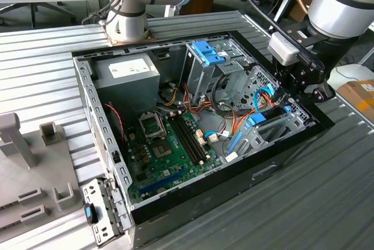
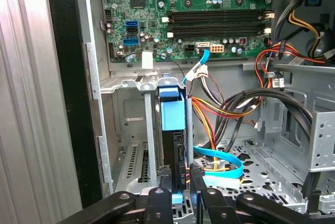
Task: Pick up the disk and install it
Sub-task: 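Insert the second disk wire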
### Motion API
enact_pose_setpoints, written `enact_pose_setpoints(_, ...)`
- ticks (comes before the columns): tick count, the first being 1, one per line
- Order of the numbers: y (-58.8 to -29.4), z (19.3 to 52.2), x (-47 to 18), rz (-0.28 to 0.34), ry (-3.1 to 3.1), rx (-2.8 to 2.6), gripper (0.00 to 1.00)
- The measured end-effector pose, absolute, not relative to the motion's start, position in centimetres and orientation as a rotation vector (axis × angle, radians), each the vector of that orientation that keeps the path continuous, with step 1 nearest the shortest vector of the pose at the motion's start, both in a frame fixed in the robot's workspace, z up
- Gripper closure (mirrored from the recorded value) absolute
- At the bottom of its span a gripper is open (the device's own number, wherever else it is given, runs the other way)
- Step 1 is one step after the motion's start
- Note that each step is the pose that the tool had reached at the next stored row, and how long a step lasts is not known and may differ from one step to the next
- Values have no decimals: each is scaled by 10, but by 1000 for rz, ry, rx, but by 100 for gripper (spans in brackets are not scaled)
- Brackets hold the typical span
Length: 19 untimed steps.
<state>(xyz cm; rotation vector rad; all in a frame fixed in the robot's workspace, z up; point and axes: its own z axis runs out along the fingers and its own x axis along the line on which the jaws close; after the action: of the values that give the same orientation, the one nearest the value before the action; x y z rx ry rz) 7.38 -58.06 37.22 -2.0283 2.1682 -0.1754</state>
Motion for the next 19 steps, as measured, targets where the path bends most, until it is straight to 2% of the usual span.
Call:
enact_pose_setpoints(2, -581, 372, 74, -168, 2166, -2025, 72)
enact_pose_setpoints(4, -581, 372, 74, -113, 2150, -2000, 72)
enact_pose_setpoints(5, -581, 372, 74, -106, 2149, -1997, 72)
enact_pose_setpoints(14, -580, 392, 74, -101, 2147, -1995, 72)
enact_pose_setpoints(19, -580, 393, 75, -86, 2143, -1989, 72)
